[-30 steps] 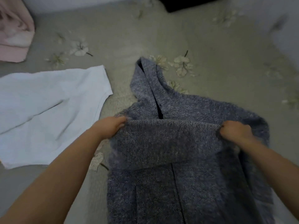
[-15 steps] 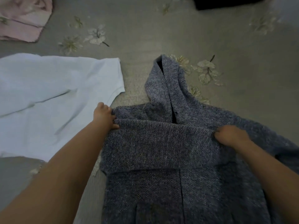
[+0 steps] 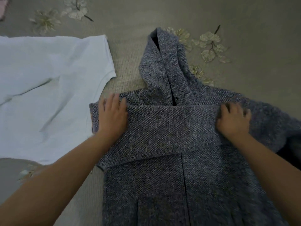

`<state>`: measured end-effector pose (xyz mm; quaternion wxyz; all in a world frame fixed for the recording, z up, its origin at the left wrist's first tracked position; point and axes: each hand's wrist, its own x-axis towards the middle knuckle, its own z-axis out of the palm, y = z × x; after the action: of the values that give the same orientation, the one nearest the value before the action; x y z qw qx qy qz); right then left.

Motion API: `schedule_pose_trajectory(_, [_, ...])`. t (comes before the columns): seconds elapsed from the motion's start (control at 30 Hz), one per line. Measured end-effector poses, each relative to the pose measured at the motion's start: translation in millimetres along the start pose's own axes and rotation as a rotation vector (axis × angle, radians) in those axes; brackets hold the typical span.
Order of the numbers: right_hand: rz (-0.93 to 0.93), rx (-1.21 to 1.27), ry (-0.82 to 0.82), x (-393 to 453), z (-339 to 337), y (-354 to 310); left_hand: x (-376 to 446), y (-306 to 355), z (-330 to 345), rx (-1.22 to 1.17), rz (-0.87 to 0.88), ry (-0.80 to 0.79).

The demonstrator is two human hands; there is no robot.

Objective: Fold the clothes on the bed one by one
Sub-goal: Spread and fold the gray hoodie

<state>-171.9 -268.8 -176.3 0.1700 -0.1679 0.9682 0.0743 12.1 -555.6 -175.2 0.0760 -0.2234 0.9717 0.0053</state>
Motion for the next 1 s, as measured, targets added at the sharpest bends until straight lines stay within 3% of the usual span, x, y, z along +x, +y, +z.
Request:
schedule_pose_trajectory(0.13, [-0.031, 0.102, -0.021, -22, 38, 14, -48, 52, 23, -0.032, 0.418, -0.250])
schedule_pose_trajectory(0.23, [-0.038, 0.143, -0.080, -17, 44, 23, -58, 61, 41, -0.022, 0.366, -0.438])
schedule_pose_trajectory(0.4, [-0.113, 0.162, -0.299, -9, 22, 29, -53, 66, 41, 0.071, 0.359, -0.528])
schedule_pose_trajectory(0.47, [-0.174, 0.293, -0.219, -25, 7, 37, -52, 67, 41, 0.122, 0.341, -0.531])
schedule_pose_trajectory(0.53, [-0.182, 0.407, 0.090, -61, -3, 55, -54, 71, 37, 0.172, 0.297, -0.524])
schedule_pose_trajectory(0.6, [-0.042, 0.412, 0.367, -107, 3, 84, -62, 80, 34, 0.214, 0.358, -0.485])
schedule_pose_trajectory(0.63, [0.082, 0.421, 0.416, -131, 12, 100, -69, 89, 31, 0.217, 0.445, -0.458])
schedule_pose_trajectory(0.67, [0.225, 0.431, 0.385, -154, 21, 114, -78, 102, 29, 0.200, 0.538, -0.440])
schedule_pose_trajectory(0.73, [0.518, 0.462, 0.149, -188, 39, 138, -94, 135, 28, 0.096, 0.606, -0.436])
schedule_pose_trajectory(0.83, [0.656, 0.514, -0.200, -210, 62, 157, -109, 184, 25, 0.014, 0.505, -0.463])
schedule_pose_trajectory(0.9, [0.634, 0.556, -0.200, -209, 68, 166, -116, 198, 24, 0.034, 0.436, -0.517])
schedule_pose_trajectory(1.0, [0.762, 0.692, -0.089, -205, 58, 184, -118, 196, 18, 0.105, 0.394, -0.537])
